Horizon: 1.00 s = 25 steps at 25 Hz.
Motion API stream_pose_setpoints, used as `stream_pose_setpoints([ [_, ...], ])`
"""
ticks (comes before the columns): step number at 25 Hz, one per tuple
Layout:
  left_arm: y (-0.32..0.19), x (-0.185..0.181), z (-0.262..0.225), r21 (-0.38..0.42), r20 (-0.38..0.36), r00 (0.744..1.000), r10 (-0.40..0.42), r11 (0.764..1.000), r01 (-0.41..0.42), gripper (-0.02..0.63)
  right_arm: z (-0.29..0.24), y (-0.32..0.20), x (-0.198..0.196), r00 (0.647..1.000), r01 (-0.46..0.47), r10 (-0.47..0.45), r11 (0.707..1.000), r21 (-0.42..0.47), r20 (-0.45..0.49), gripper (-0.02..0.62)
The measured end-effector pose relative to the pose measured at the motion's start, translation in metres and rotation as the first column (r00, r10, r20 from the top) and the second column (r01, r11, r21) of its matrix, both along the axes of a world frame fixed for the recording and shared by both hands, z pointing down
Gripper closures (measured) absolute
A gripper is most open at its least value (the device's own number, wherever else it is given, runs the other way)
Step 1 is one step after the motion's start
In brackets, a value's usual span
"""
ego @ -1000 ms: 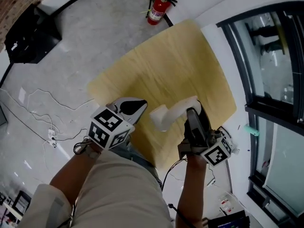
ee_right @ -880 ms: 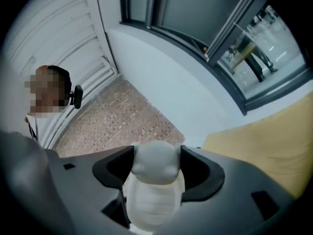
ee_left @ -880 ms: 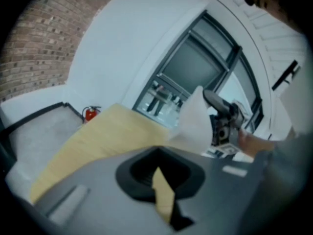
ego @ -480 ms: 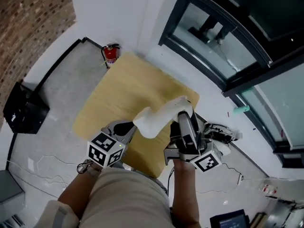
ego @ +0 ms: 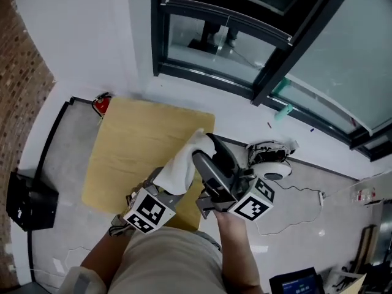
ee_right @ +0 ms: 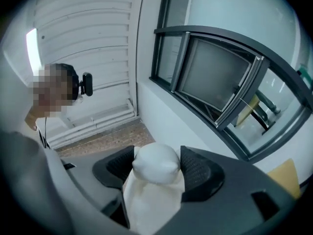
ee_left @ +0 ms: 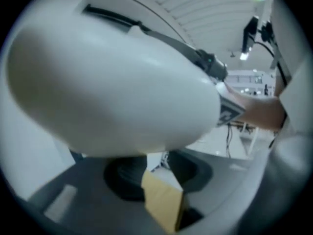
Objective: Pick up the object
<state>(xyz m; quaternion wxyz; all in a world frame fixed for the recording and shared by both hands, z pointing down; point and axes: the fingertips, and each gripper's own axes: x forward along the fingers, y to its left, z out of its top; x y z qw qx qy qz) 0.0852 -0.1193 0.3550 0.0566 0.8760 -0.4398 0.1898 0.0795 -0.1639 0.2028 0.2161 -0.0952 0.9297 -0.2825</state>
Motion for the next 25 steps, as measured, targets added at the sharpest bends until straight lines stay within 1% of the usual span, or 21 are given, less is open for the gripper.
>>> stream_pose_setpoints([
  [2, -0.004, -0.005, -0.004, 0.037, 0.052, 0.999, -0.015, 0.999, 0.013, 0.469, -0.008, 0.005, 0.000, 1.000, 0.000, 0.001, 0.999, 0.053, -0.024, 0.290],
  [4, -0.012, -0.015, -0.012, 0.066, 0.077, 0.997, -0.029, 0.998, 0.024, 0.469, -0.017, 0.009, -0.004, 0.999, -0.005, 0.009, 0.993, 0.116, -0.039, 0.289],
  [6, -0.022, -0.022, -0.022, 0.098, 0.079, 0.996, -0.032, 0.995, 0.024, 0.469, -0.027, 0.015, -0.007, 0.998, -0.019, 0.029, 0.982, 0.190, -0.054, 0.290],
  [8, -0.031, -0.026, -0.034, 0.144, 0.078, 0.996, -0.032, 0.989, 0.021, 0.469, -0.038, 0.018, -0.010, 0.996, -0.038, 0.058, 0.964, 0.263, -0.068, 0.289],
  [11, -0.042, -0.028, -0.047, 0.219, 0.061, 0.997, -0.040, 0.975, 0.026, 0.469, -0.050, 0.020, -0.013, 0.994, -0.055, 0.084, 0.940, 0.337, -0.072, 0.289],
  [13, -0.043, -0.030, -0.044, 0.222, 0.052, 0.998, -0.041, 0.975, 0.028, 0.469, -0.047, 0.019, -0.015, 0.994, -0.055, 0.086, 0.937, 0.345, -0.074, 0.289],
  [17, -0.046, -0.027, -0.027, 0.195, 0.040, 0.999, -0.021, 0.981, 0.013, 0.469, -0.032, 0.013, -0.017, 0.990, -0.065, 0.101, 0.945, 0.322, -0.094, 0.288],
  [25, -0.050, -0.028, -0.023, 0.199, 0.080, 0.997, -0.002, 0.980, -0.014, 0.469, -0.027, 0.012, -0.013, 0.989, -0.075, 0.112, 0.944, 0.321, -0.097, 0.288],
])
